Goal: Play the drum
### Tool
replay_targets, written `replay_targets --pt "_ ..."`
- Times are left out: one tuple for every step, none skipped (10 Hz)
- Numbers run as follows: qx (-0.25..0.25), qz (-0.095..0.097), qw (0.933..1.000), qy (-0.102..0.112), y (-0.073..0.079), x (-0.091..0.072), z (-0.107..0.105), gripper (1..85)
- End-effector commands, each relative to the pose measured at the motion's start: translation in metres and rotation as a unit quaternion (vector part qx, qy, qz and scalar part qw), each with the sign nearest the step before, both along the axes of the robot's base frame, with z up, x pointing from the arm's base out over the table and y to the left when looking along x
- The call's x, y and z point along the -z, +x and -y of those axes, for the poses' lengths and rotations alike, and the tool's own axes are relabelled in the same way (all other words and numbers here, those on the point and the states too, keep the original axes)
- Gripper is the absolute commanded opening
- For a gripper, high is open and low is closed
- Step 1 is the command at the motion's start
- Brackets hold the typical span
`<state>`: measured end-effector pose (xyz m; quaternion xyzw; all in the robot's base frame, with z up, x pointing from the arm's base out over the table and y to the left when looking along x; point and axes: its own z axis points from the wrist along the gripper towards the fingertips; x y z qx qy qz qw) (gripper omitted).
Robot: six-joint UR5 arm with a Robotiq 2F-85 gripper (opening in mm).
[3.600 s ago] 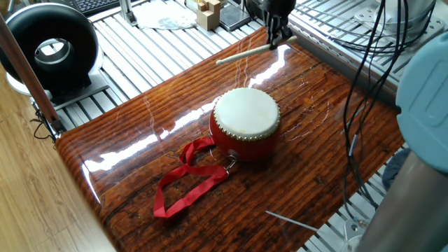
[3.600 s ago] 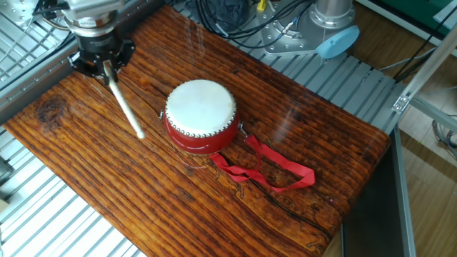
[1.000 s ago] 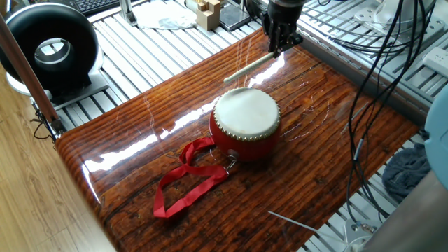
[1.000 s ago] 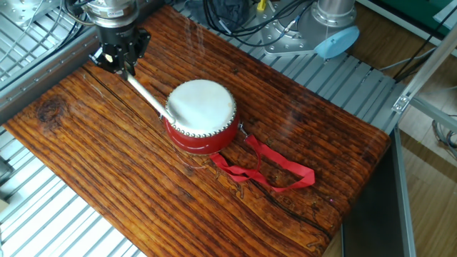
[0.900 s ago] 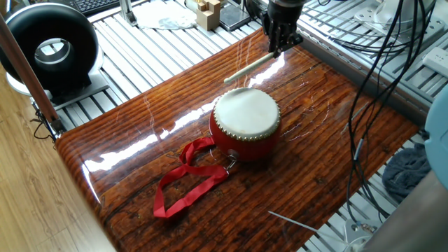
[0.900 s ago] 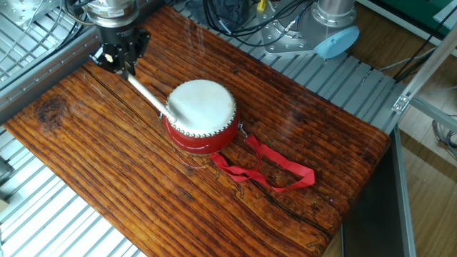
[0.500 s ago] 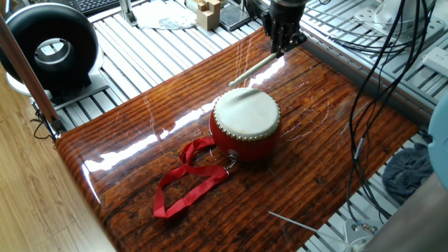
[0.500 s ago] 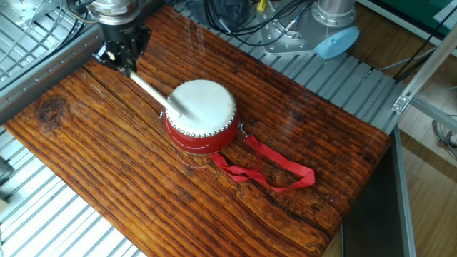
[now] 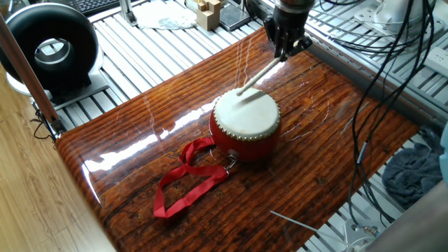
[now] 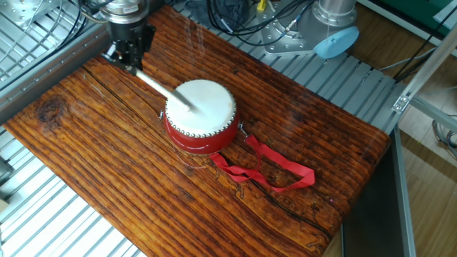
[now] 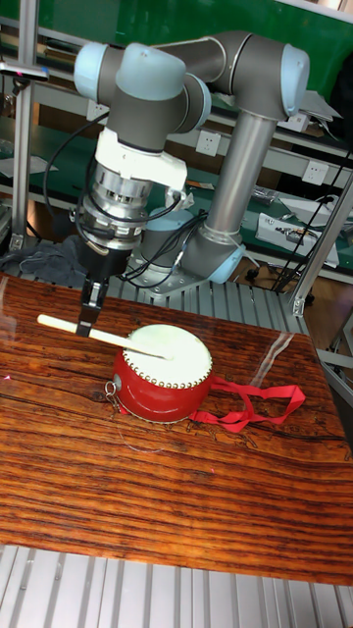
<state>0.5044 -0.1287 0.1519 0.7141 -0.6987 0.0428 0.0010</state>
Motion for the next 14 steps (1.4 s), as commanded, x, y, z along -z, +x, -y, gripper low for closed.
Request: replay_targets --pt "0.017 -0.015 0.9991 0.034 -0.018 0.006 -0.014 1.0" --pt "0.016 -0.018 0.9991 0.035 -0.020 0.005 -0.015 1.0" --pt "0.017 -0.022 0.9988 0.040 -0.023 0.005 -0.017 1.0" --pt "0.019 -0.023 0.9986 0.044 -0.024 0.004 -0.019 1.0" --pt "0.021 -0.024 0.9984 0.047 -0.025 0.003 -0.020 1.0" --pt "0.027 -0.025 0.9981 0.049 -0.027 0.002 -0.021 1.0" --pt "0.029 -0.023 0.9987 0.035 -0.026 0.002 -0.014 1.0" --pt "0.026 -0.004 0.9996 -0.008 -0.016 0.002 0.008 1.0" --pt "0.020 0.021 0.9985 -0.047 -0.003 -0.001 0.025 1.0" --pt "0.004 0.061 0.9945 -0.084 0.018 -0.009 0.043 1.0" --pt "-0.006 0.082 0.9917 -0.099 0.029 -0.014 0.050 1.0" --pt "-0.010 0.083 0.9915 -0.100 0.029 -0.015 0.050 1.0" --pt "-0.009 0.083 0.9916 -0.099 0.029 -0.015 0.050 1.0" --pt "-0.007 0.074 0.9934 -0.088 0.024 -0.012 0.044 1.0"
